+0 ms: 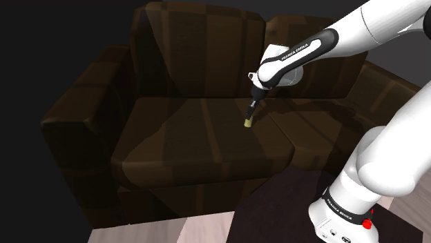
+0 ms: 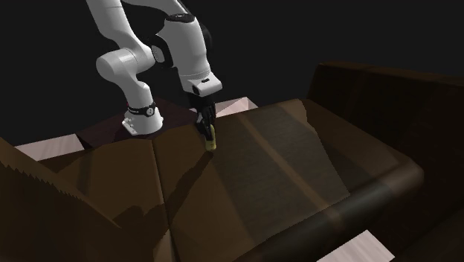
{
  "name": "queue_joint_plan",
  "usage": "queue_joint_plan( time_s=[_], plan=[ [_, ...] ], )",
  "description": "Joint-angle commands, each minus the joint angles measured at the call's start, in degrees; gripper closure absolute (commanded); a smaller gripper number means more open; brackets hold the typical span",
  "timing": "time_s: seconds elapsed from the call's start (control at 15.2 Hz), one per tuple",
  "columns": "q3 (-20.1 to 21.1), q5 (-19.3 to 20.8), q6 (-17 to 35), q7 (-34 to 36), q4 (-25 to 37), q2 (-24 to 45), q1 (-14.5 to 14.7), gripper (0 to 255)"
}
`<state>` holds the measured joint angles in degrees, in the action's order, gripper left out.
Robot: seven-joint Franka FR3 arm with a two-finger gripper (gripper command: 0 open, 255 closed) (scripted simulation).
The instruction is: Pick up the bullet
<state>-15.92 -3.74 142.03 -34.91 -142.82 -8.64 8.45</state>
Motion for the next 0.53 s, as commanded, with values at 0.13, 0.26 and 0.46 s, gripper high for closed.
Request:
queue_joint_plan(
  time_s=[0.13, 0.26, 0.46],
  plan=[
    [0.06, 0.32, -0.91, 0.25, 0.29, -0.56, -0.09, 255],
    [0.19, 0.85, -2.58, 0.73, 0.94, -1.63, -0.22, 255],
    [0.41, 1.53, -5.09, 1.38, 2.01, -3.14, -0.39, 255]
  ],
)
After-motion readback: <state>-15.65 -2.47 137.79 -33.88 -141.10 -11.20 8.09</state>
